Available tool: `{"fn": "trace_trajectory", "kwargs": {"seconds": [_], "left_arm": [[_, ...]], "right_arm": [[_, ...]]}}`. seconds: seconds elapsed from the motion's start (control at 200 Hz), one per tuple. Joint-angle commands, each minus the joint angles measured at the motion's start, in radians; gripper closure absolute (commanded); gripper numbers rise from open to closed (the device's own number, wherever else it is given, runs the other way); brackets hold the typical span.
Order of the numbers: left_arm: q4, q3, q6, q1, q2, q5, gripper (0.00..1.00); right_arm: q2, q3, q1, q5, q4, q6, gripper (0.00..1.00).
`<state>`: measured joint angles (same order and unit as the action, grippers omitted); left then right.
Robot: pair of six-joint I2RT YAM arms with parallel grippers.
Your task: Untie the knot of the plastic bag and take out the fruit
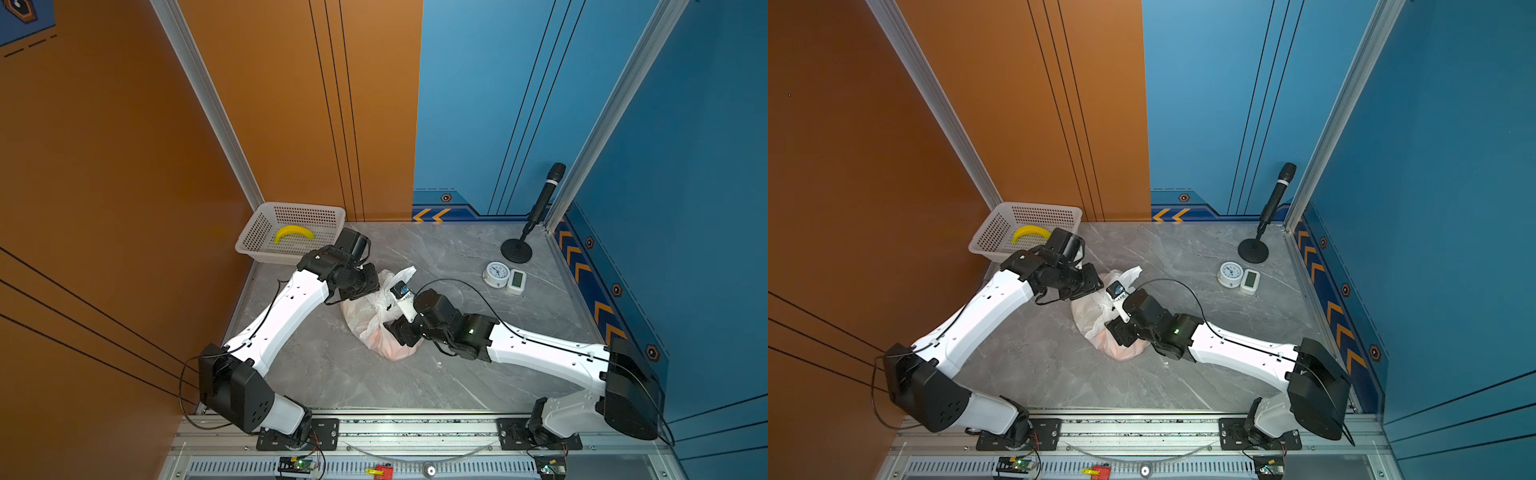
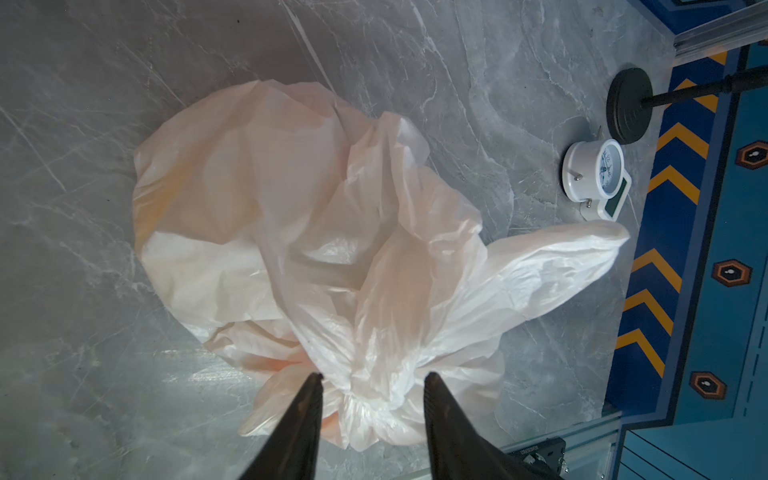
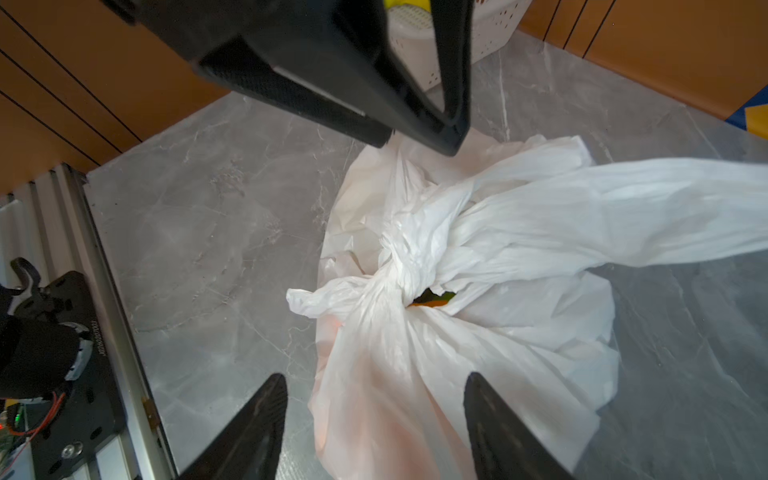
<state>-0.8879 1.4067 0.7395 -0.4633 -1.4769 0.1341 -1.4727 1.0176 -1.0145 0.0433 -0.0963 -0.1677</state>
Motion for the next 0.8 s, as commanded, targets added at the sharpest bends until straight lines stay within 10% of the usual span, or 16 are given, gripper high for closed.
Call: {"fn": "trace_trajectory", "kwargs": {"seconds": [0.0, 0.19, 0.791], "left_arm": [[-0.003, -0.022, 0.008, -0.012, -0.024, -0.002, 0.53], [0.026, -0.044, 0.003, -0.013, -0.073, 0.021, 0.52], [0.065, -0.062, -0.002, 0.012, -0.149, 0.048, 1.00]], "right_arm": [[-0.040, 0.025, 0.012, -0.017, 0.002, 0.012, 0.30], [-0.087, -0.007, 0.040, -0.060, 0.043, -0.020, 0.36], [-0.110, -0.046, 0.079, -0.081, 0.054, -0.042, 1.00]]}}
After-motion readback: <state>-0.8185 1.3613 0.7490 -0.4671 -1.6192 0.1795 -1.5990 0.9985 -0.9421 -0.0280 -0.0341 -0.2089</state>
